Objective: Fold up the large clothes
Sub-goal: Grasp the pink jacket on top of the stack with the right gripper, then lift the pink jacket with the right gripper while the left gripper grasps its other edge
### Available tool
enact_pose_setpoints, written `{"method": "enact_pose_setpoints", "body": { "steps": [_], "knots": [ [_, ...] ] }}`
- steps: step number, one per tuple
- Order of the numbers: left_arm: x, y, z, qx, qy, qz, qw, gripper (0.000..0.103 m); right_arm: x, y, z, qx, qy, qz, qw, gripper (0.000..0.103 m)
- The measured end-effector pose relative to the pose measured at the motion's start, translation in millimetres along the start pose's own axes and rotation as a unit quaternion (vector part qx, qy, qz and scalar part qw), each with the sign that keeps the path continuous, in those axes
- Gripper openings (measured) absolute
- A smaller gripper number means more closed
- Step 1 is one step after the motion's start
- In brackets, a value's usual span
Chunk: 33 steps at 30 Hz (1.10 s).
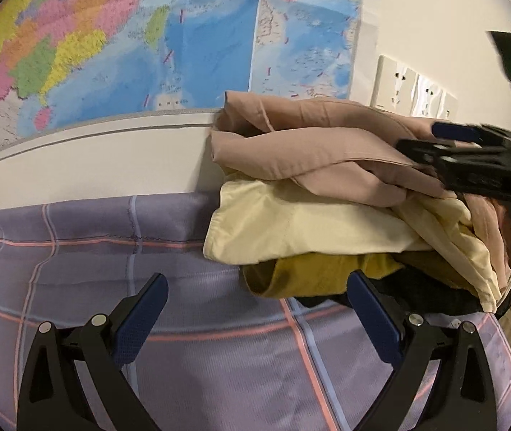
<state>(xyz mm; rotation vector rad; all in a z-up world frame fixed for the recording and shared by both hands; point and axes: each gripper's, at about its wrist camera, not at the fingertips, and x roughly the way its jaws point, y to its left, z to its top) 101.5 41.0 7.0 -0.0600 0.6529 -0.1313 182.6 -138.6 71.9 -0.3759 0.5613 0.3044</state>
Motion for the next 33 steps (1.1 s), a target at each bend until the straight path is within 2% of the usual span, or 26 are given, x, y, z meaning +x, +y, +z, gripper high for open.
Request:
{"method": "enact_pose_setpoints", "body": {
  "steps": [4,5,6,7,8,9,11,16,21,25,27,30,31,33],
  "knots": [
    [12.7,4.6,5.9,0.001,0.004,-0.012,0.9999,0.096,35.3,9.2,9.7,-0.042,0.019,0.015,0.999,0.081],
    [16.4,5.2,7.2,0.003,0.005,-0.013,0.9999,0.096,40.8,13.8,11.4,-0.060,0.019,0.011,0.998,0.071],
    [18.2,4.6,7.8,0.004,0.006,-0.013,0.9999,0.096,42.2,14.9,12.3,-0.066,0.019,0.018,0.997,0.048],
    [20.7,4.7,8.7,0.007,0.006,-0.015,0.9999,0.096,42.0,13.2,14.5,-0.065,0.024,0.034,0.997,0.035],
    [22.9,5.5,9.7,0.009,0.007,-0.016,0.9998,0.096,38.7,9.3,17.2,-0.057,0.030,0.043,0.997,0.026],
    [24.1,5.9,10.4,0.010,0.006,-0.018,0.9998,0.096,33.9,5.5,20.9,-0.055,0.023,0.046,0.997,0.021],
    [27.4,8.1,14.5,0.009,0.002,-0.027,0.9996,0.096,12.7,-4.2,28.4,-0.053,0.001,0.039,0.998,0.019],
    [20.9,6.6,25.6,0.014,-0.032,-0.067,0.9972,0.096,-81.1,-58.2,62.5,0.011,-0.098,0.041,0.994,0.018],
    [11.6,-7.9,35.3,0.052,-0.081,-0.110,0.9893,0.096,-141.4,-96.7,85.3,0.052,-0.141,0.024,0.988,0.018],
    [3.3,-23.6,42.8,0.084,-0.121,-0.160,0.9760,0.096,-179.9,-108.9,83.2,0.067,-0.167,0.024,0.983,0.018],
    [2.1,-36.6,49.9,0.109,-0.144,-0.188,0.9655,0.096,-189.6,-113.6,77.7,0.076,-0.175,0.027,0.981,0.018],
    [19.3,-54.2,67.5,0.133,-0.158,-0.174,0.9629,0.096,-199.4,-120.3,75.1,0.092,-0.180,0.035,0.979,0.018],
    [29.7,-58.0,76.1,0.131,-0.156,-0.166,0.9647,0.095,-202.6,-122.2,72.1,0.092,-0.181,0.033,0.979,0.018],
    [47.4,-61.1,87.3,0.129,-0.160,-0.159,0.9655,0.067,-206.2,-123.7,69.6,0.095,-0.183,0.030,0.978,0.018]
  ]
}}
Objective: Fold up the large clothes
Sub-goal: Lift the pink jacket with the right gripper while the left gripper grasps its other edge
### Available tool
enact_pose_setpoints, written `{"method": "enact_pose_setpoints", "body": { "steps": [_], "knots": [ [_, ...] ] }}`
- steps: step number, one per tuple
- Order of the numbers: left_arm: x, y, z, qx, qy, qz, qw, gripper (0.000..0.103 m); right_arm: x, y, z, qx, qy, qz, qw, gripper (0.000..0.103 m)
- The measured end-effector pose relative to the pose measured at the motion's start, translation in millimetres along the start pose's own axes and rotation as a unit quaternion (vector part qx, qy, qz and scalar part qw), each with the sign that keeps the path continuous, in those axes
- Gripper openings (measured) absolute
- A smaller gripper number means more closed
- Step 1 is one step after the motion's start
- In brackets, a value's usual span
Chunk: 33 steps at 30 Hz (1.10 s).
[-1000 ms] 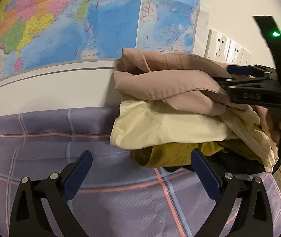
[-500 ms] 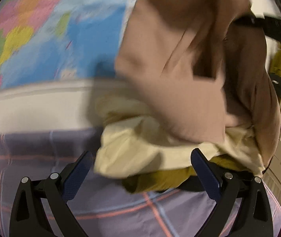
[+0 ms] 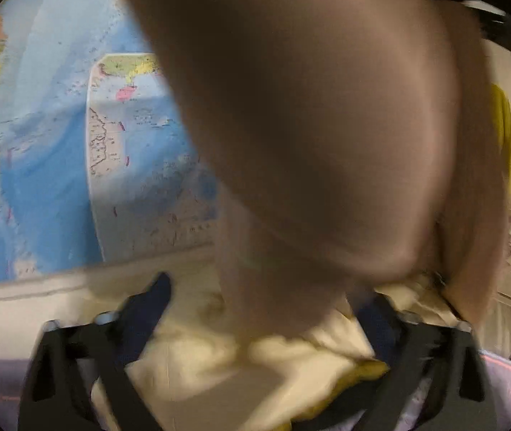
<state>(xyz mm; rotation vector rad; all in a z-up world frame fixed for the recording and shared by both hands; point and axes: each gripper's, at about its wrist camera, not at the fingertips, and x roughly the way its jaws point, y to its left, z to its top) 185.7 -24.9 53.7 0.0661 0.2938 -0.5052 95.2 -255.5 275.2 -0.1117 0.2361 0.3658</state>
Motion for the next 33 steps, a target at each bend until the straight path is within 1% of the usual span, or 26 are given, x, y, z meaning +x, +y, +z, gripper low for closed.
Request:
{"method": "enact_pose_setpoints", "body": {
  "steps": [1,2,3,4,6,9,10,11,12,13,14,15,17,19,20,22,24,25,26,27,28,30,31,32,33],
  "knots": [
    [11.6,3.0,2.1,-0.002,0.009,-0.002,1.0000,0.037,-3.1,-2.1,-1.0,0.002,-0.003,-0.002,1.000,0.018],
    [18.4,5.4,3.6,-0.010,0.021,-0.008,0.9997,0.013,-6.6,-6.3,-2.3,0.006,-0.004,-0.002,1.000,0.018],
    [23.7,9.1,7.0,-0.025,0.031,-0.028,0.9988,0.010,-9.8,-9.2,-3.7,0.008,-0.004,-0.004,1.000,0.018],
    [22.6,10.5,12.1,-0.037,0.027,-0.030,0.9985,0.009,-14.6,-12.6,-4.7,0.010,-0.007,-0.012,1.000,0.017],
    [11.5,6.1,27.4,-0.033,0.009,-0.029,0.9990,0.008,-29.2,-19.8,-1.4,0.021,-0.021,-0.020,0.999,0.017],
    [-27.1,-2.2,68.3,-0.026,-0.050,-0.038,0.9977,0.007,-74.1,-29.4,16.5,0.037,-0.076,-0.018,0.996,0.016],
    [-45.9,-6.7,86.5,-0.019,-0.076,-0.036,0.9963,0.007,-94.7,-30.2,26.4,0.037,-0.096,-0.017,0.995,0.016],
    [-59.6,-9.1,98.3,-0.016,-0.093,-0.035,0.9949,0.007,-117.3,-27.5,36.2,0.035,-0.120,-0.022,0.992,0.016],
    [-88.6,-12.5,120.3,-0.012,-0.127,-0.037,0.9912,0.007,-138.7,-23.7,45.5,0.031,-0.140,-0.023,0.989,0.016],
    [-107.1,-13.7,133.4,-0.011,-0.143,-0.035,0.9890,0.007,-153.2,-21.6,52.4,0.029,-0.151,-0.020,0.988,0.016],
    [-131.0,-14.2,148.4,-0.008,-0.160,-0.034,0.9866,0.007,-179.0,-14.3,62.6,0.020,-0.168,-0.023,0.985,0.016],
    [-148.0,-14.1,155.8,-0.004,-0.172,-0.032,0.9846,0.007,-196.9,-8.0,69.2,0.012,-0.177,-0.026,0.984,0.016],
    [-201.5,-13.3,172.8,0.015,-0.197,-0.008,0.9803,0.008,-226.3,2.7,76.2,0.008,-0.181,-0.020,0.983,0.016],
    [-244.1,-12.6,177.0,0.030,-0.209,0.012,0.9773,0.008,-245.0,11.9,75.8,0.006,-0.182,-0.011,0.983,0.016],
    [-274.0,-12.4,176.7,0.044,-0.211,0.030,0.9761,0.009,-256.7,18.4,71.9,0.009,-0.180,0.004,0.984,0.016],
    [-320.3,-15.0,175.1,0.056,-0.209,0.052,0.9749,0.009,-269.3,29.6,62.6,0.011,-0.175,0.033,0.984,0.016],
    [-362.8,-21.8,167.6,0.067,-0.197,0.077,0.9751,0.009,-276.5,41.9,49.5,0.019,-0.168,0.068,0.983,0.017],
    [-384.9,-28.7,164.6,0.072,-0.185,0.089,0.9761,0.009,-279.4,48.7,42.4,0.024,-0.163,0.091,0.982,0.017],
    [-412.8,-31.5,155.9,0.081,-0.171,0.101,0.9768,0.009,-285.0,56.9,33.4,0.031,-0.159,0.123,0.979,0.017],
    [-423.4,-31.1,145.3,0.088,-0.166,0.112,0.9758,0.009,-289.8,63.9,29.1,0.031,-0.159,0.141,0.977,0.017],
    [-442.3,-33.9,135.2,0.099,-0.157,0.137,0.9729,0.009,-294.5,72.6,23.3,0.032,-0.160,0.162,0.973,0.017],
    [-466.2,-44.9,128.3,0.110,-0.134,0.172,0.9698,0.009,-296.3,90.3,15.4,0.026,-0.157,0.187,0.969,0.017],
    [-469.4,-46.5,122.7,0.115,-0.124,0.186,0.9678,0.009,-293.1,96.8,13.3,0.023,-0.154,0.191,0.969,0.018],
    [-470.8,-41.8,116.8,0.119,-0.108,0.207,0.9650,0.009,-279.7,104.9,9.1,0.023,-0.141,0.196,0.970,0.018],
    [-465.2,-32.6,114.7,0.117,-0.094,0.219,0.9642,0.010,-267.4,108.3,7.5,0.029,-0.129,0.203,0.970,0.018]
  ]
}}
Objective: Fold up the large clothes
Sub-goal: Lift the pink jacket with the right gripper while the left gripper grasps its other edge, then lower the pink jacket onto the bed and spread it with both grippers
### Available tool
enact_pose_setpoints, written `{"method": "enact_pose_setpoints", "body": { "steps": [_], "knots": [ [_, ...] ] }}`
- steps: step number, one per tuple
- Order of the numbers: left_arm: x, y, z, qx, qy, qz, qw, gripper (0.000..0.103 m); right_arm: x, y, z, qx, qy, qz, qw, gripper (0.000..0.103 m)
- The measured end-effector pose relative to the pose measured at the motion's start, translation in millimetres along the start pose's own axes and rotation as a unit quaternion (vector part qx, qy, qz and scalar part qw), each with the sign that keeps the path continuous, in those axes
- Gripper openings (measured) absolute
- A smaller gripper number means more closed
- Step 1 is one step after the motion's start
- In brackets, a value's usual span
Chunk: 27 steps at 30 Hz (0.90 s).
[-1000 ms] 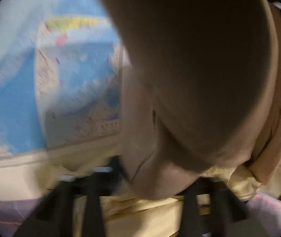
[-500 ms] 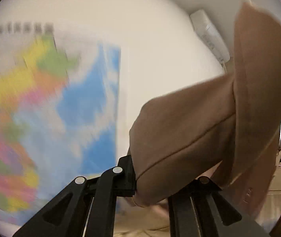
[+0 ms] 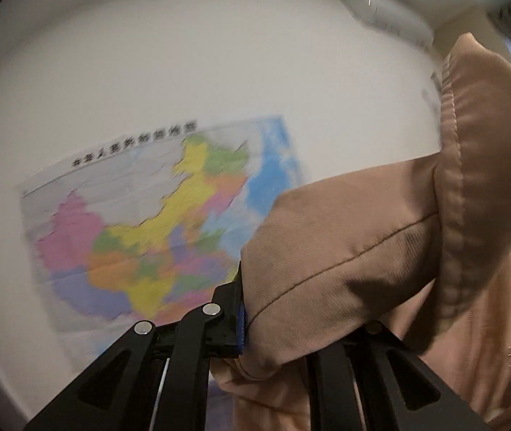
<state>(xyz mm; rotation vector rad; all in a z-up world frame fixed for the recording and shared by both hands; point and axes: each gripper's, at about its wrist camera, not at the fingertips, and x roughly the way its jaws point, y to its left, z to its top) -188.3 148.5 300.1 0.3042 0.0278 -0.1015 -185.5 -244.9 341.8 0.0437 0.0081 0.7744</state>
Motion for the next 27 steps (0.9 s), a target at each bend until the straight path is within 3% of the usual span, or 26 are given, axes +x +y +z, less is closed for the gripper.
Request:
{"method": "enact_pose_setpoints", "body": {
  "steps": [4,8,11,14,16,18,23,25,27],
  "knots": [
    [73.5,25.3,-49.0,-0.028,0.117,0.019,0.9926,0.010,89.0,-30.8,-45.7,0.065,0.075,0.009,0.995,0.019],
    [146.4,42.1,-130.0,-0.049,0.231,0.031,0.9712,0.010,197.9,-69.3,-125.0,0.116,0.174,-0.003,0.978,0.019],
    [221.4,55.1,-205.0,-0.076,0.322,0.031,0.9433,0.010,257.8,-85.8,-199.8,0.143,0.253,-0.015,0.957,0.019],
    [285.0,59.8,-283.9,-0.099,0.400,0.028,0.9109,0.010,323.6,-108.0,-284.6,0.177,0.341,-0.041,0.922,0.019],
    [307.7,63.3,-312.8,-0.118,0.422,0.022,0.8984,0.010,343.3,-117.9,-309.3,0.179,0.359,-0.057,0.914,0.019],
    [321.0,71.1,-323.6,-0.134,0.431,0.015,0.8924,0.010,353.9,-130.1,-321.5,0.203,0.367,-0.058,0.906,0.019],
    [344.2,87.4,-325.5,-0.155,0.421,-0.012,0.8938,0.012,357.4,-142.4,-295.6,0.172,0.338,-0.076,0.922,0.018],
    [361.5,93.2,-333.0,-0.165,0.428,-0.023,0.8882,0.014,365.5,-152.2,-299.8,0.180,0.341,-0.086,0.918,0.018],
    [376.0,91.2,-349.0,-0.163,0.449,-0.026,0.8781,0.023,374.9,-160.2,-311.5,0.199,0.359,-0.094,0.907,0.021]
  ]
}}
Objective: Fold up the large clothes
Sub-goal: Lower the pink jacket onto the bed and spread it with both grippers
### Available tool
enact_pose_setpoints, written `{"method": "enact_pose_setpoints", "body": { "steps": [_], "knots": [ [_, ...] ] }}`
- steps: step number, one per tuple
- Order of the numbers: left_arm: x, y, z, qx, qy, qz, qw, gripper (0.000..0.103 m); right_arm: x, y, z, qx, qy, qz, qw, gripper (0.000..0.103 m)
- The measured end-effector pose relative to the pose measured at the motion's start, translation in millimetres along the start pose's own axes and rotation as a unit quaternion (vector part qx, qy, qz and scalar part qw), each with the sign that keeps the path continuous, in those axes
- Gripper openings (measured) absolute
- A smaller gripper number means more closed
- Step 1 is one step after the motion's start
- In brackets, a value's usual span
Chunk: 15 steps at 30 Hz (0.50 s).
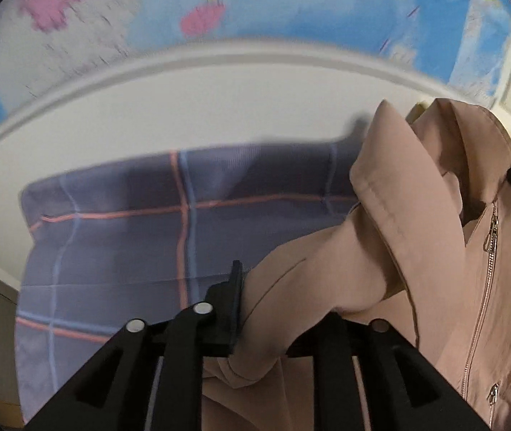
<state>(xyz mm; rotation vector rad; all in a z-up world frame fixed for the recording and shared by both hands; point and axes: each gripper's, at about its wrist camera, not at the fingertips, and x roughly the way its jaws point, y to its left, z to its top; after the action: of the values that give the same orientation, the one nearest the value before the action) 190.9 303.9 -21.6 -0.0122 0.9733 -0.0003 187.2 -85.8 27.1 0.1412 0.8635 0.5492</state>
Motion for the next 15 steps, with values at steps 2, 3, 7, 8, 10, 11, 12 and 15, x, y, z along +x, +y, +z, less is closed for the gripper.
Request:
{"method": "enact_pose_setpoints", "body": {
  "steps": [2,3,7,8,10,11,12,15],
  "knots": [
    [12.6,2.2,-4.5,0.000,0.010,0.022,0.9997,0.038,2.9,2.2,2.8,-0.007,0.002,-0.004,1.000,0.029],
    [11.7,4.7,-5.8,0.002,0.002,0.024,0.9997,0.039,-0.6,5.7,2.8,-0.012,-0.003,-0.006,1.000,0.043],
    [-20.2,27.2,-14.5,-0.011,-0.051,-0.018,0.9985,0.066,-49.2,21.0,-3.7,-0.073,-0.075,-0.051,0.993,0.071],
    [-27.2,29.0,-19.7,-0.003,-0.063,-0.021,0.9978,0.067,-62.7,22.2,-10.9,-0.083,-0.073,-0.055,0.992,0.071],
    [-41.3,22.7,-26.0,0.022,-0.066,-0.022,0.9974,0.069,-76.8,17.8,-24.1,-0.090,-0.055,-0.046,0.993,0.071],
    [-45.5,19.6,-33.5,0.040,-0.064,-0.025,0.9968,0.072,-79.7,15.3,-32.8,-0.092,-0.046,-0.040,0.994,0.073],
    [-47.0,14.5,-37.9,0.050,-0.061,-0.025,0.9966,0.073,-83.0,12.1,-48.2,-0.095,-0.030,-0.034,0.994,0.073],
    [-41.0,-1.2,-55.8,0.089,-0.048,-0.008,0.9948,0.074,-83.3,-2.8,-95.7,-0.080,0.023,-0.019,0.996,0.082]
  ]
}}
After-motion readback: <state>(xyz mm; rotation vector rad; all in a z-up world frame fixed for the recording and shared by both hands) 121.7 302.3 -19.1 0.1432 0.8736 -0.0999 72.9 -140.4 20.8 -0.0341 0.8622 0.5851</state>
